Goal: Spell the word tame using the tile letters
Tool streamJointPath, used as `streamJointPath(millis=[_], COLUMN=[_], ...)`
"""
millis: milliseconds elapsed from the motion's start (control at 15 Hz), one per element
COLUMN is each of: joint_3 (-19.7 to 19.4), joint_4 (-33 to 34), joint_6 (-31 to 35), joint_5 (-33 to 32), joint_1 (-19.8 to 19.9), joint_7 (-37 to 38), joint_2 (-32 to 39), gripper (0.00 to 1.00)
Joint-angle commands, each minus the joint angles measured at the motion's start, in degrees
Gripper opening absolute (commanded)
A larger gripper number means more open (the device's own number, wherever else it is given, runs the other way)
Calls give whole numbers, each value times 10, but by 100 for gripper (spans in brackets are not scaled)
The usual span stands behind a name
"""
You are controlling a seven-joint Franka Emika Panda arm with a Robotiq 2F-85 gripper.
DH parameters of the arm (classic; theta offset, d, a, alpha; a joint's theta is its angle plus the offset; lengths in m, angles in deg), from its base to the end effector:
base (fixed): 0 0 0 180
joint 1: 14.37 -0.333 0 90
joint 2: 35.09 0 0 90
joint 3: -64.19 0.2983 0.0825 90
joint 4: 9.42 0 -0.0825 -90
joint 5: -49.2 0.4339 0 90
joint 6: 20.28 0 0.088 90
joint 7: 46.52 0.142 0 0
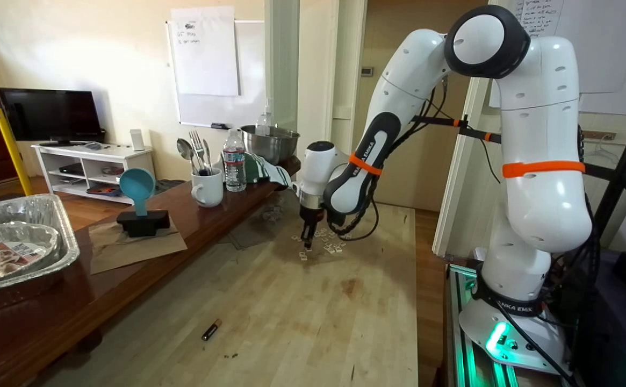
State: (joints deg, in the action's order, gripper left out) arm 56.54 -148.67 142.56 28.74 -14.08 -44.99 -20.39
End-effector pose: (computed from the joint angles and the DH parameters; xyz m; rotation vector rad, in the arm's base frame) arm 0.5234 -0.0631 0.1199 2.9506 0.2594 0.2087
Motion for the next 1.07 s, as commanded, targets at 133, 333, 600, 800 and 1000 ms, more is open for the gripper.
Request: streamJointPath(millis=[133,333,600,800,1000], joint_3=[-25,-32,-34,-33,-30], joint_4=[14,17,18,17,17], joint_6=[-11,-12,-14,-16,-17], joint_5=[-10,-8,0,4,8], joint_1=[-37,-46,-50,-51,-50], joint_7=[81,108,127,136,140], joint_2=[16,18,19,19,19], gripper=[0,0,0,0,0])
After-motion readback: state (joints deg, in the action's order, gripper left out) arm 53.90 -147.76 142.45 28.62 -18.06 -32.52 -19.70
